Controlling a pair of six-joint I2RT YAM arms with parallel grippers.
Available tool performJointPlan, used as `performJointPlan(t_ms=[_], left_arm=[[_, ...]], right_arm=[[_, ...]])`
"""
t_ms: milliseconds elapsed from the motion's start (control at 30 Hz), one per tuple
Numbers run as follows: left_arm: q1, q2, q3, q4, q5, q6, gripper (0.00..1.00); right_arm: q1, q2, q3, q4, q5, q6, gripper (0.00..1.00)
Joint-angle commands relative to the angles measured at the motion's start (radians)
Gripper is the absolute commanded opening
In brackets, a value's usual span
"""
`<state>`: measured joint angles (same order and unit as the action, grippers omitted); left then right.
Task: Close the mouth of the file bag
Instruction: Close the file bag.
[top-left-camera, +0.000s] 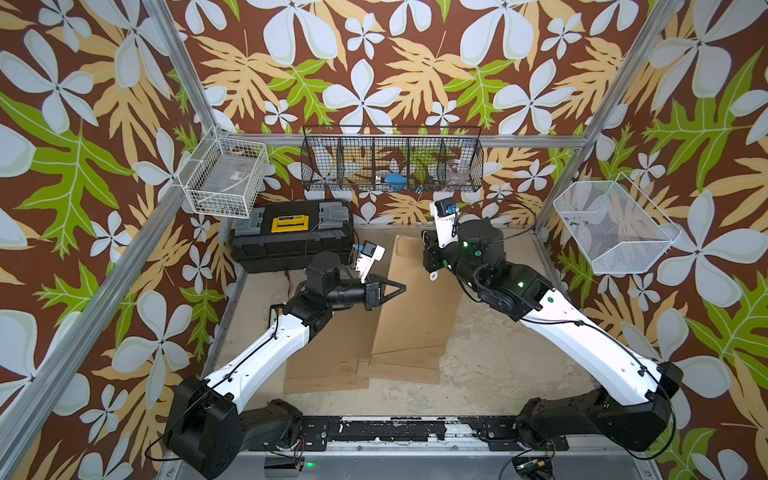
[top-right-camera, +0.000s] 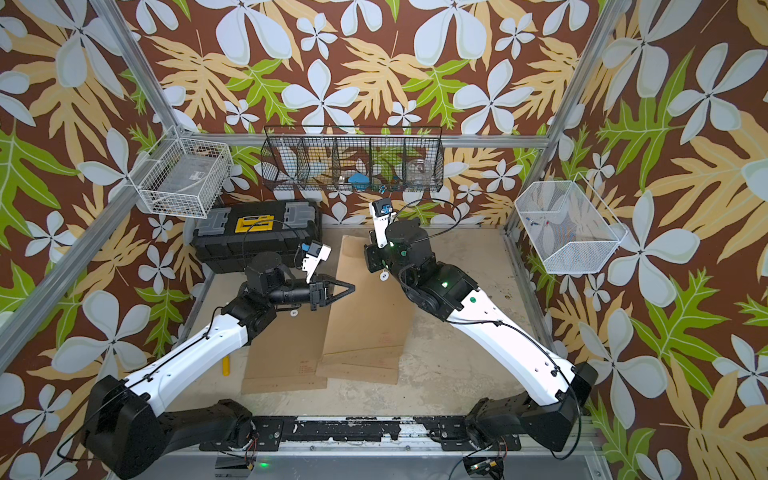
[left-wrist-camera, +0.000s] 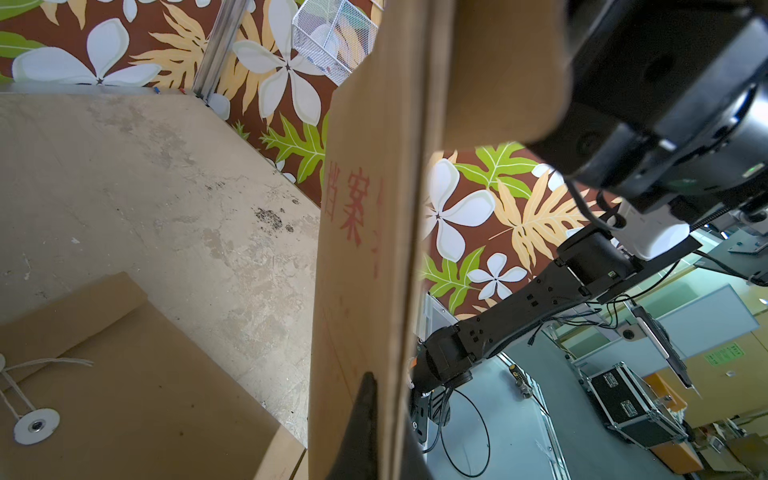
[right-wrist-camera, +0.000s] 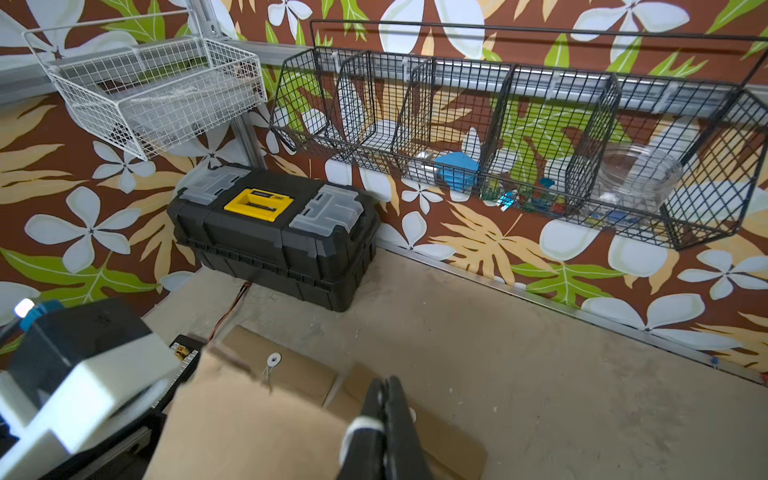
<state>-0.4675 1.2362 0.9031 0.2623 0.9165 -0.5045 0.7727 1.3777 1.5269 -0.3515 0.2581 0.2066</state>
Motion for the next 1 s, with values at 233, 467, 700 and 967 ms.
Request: performJointPlan(t_ms=[233, 467, 700, 967], left_arm=[[0.001, 0.02, 0.059, 0.013, -0.035, 0.036, 0.0], [0.001, 0.024, 0.096, -0.022, -0.05, 0.068, 0.0], [0.0, 0.028, 0.108, -0.035, -0.05, 0.076, 0.0], [0.001, 0.028, 0.114, -0.054, -0.056, 0.09, 0.0]], right_arm=[[-0.003, -0.088, -0.1, 0.005, -0.208, 0.112, 0.0], [-0.078, -0.165, -0.216, 0.043, -0.38, 0.18, 0.0], [-0.138, -0.21, -0.3, 0.057, -0.462, 0.201, 0.0], [-0.22, -0.25, -0.313, 0.067, -0.536, 0.194, 0.0]])
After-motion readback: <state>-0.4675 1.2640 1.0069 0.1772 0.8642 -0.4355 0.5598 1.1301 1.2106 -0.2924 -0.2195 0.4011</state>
